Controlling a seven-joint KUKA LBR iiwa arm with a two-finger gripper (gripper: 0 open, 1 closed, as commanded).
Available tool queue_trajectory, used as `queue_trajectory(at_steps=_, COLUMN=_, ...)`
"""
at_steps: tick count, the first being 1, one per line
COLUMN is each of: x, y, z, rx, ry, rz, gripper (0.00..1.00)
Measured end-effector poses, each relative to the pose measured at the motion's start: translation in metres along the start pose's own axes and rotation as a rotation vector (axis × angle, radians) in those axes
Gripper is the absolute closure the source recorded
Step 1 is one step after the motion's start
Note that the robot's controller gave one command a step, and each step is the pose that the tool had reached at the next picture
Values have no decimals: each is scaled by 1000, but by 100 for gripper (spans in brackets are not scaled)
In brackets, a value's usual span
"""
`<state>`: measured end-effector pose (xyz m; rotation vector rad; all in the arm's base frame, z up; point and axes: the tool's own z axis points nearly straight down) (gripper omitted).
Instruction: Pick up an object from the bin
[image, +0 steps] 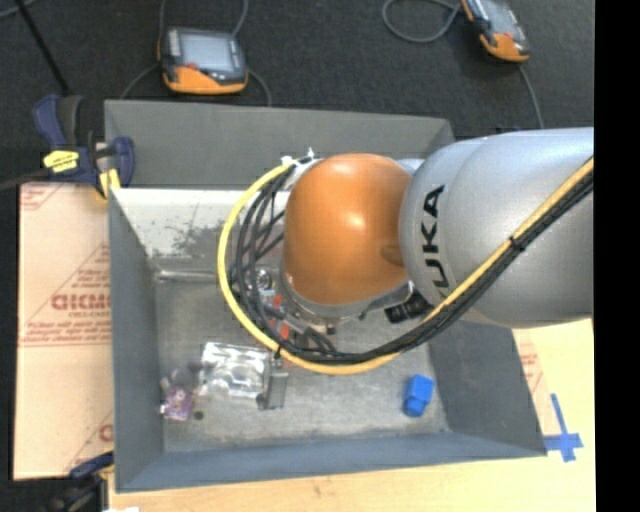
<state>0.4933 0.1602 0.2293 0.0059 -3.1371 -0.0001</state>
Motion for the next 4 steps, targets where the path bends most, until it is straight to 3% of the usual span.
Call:
queue_trajectory(at_steps=1, x=-37, y=21, z=79, rx=0, ry=-2, rz=289, gripper=0)
queue_trajectory(at_steps=2, x=-72, y=3, z=155, rx=3, ry=-2, rz=31, gripper=0)
queue_trajectory(at_steps=3, x=-74, y=4, z=151, rx=-1, ry=-10, rz=35, gripper=100)
queue_trajectory(at_steps=4, x=-84, y=-13, z=23, rx=-2, ry=-13, rz=59, gripper=100)
